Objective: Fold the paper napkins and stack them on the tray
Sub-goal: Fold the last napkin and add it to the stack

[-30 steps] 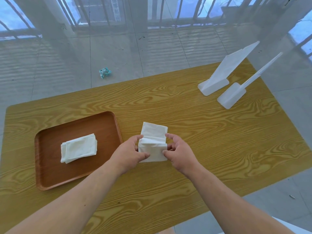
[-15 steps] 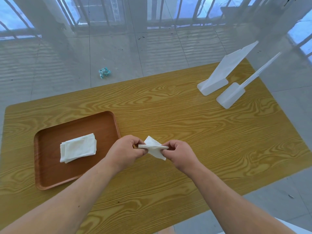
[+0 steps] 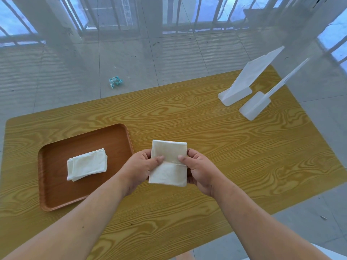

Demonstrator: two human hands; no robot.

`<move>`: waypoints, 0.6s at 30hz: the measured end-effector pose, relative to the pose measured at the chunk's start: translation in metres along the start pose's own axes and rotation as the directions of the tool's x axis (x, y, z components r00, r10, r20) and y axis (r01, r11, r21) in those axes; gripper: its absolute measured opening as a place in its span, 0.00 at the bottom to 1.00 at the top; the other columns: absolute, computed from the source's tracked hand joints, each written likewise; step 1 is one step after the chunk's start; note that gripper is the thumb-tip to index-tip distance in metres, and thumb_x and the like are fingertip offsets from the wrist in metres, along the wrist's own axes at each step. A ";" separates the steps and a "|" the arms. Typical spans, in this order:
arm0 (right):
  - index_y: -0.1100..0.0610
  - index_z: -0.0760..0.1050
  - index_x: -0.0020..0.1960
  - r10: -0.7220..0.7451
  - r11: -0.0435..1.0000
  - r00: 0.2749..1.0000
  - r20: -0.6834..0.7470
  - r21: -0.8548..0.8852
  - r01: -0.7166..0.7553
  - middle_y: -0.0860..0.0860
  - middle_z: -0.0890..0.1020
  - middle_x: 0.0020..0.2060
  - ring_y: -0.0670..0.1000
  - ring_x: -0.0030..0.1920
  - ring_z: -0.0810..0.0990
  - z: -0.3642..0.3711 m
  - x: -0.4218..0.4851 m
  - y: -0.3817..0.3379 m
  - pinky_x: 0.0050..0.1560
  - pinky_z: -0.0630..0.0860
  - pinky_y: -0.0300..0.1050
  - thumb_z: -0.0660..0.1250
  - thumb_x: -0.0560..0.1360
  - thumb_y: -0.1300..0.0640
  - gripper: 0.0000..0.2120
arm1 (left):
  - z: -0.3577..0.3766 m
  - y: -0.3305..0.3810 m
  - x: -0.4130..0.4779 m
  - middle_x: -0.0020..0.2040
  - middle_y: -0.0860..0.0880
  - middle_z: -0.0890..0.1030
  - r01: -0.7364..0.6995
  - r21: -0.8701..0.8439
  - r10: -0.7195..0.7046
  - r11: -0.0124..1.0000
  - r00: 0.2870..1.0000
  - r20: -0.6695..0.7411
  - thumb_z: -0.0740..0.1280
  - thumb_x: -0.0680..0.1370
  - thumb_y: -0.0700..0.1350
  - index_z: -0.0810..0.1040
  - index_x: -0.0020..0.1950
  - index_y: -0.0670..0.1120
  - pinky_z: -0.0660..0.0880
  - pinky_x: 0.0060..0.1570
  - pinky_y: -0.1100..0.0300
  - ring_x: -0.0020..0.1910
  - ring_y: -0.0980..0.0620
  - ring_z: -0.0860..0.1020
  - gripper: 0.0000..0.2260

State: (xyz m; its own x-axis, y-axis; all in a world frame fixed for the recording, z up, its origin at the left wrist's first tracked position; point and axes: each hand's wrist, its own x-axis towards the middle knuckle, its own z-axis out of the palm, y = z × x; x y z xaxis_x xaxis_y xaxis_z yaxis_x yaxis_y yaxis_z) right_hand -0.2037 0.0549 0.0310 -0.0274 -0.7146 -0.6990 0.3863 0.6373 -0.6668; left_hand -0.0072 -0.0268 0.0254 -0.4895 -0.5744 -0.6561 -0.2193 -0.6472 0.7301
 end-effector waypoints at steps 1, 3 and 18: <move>0.53 0.82 0.62 0.013 1.000 1.000 0.010 -0.009 -0.013 0.50 0.88 0.44 0.50 0.38 0.86 0.001 -0.001 0.001 0.31 0.79 0.44 0.67 0.84 0.58 0.09 | 0.000 -0.001 -0.001 0.57 0.42 0.89 0.000 -0.010 0.000 1.000 1.000 -0.010 0.68 0.85 0.43 0.84 0.63 0.45 0.83 0.49 0.49 0.54 0.41 0.87 0.09; 0.50 0.85 0.56 0.001 1.000 1.000 0.014 -0.013 -0.001 0.51 0.88 0.43 0.50 0.36 0.84 0.003 -0.002 0.003 0.30 0.77 0.43 0.65 0.84 0.61 0.11 | -0.002 -0.001 -0.003 0.54 0.45 0.88 0.018 -0.015 -0.018 1.000 1.000 -0.021 0.66 0.86 0.43 0.85 0.61 0.49 0.80 0.40 0.54 0.47 0.46 0.85 0.09; 0.50 0.78 0.64 -0.062 0.983 0.996 -0.060 -0.176 0.050 0.54 0.87 0.51 0.49 0.46 0.86 0.050 0.019 0.008 0.42 0.82 0.46 0.71 0.80 0.63 0.15 | -0.052 -0.013 -0.021 0.48 0.43 0.85 -0.097 0.002 0.095 0.995 0.969 -0.226 0.75 0.77 0.33 0.78 0.64 0.52 0.85 0.44 0.55 0.44 0.50 0.86 0.20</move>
State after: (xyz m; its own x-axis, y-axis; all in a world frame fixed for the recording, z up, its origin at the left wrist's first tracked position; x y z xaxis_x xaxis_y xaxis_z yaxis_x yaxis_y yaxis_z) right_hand -0.1552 0.0318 0.0256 -0.1069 -0.7338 -0.6709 0.2159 0.6416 -0.7361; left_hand 0.0499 -0.0319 0.0198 -0.3046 -0.7316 -0.6099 -0.1725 -0.5873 0.7908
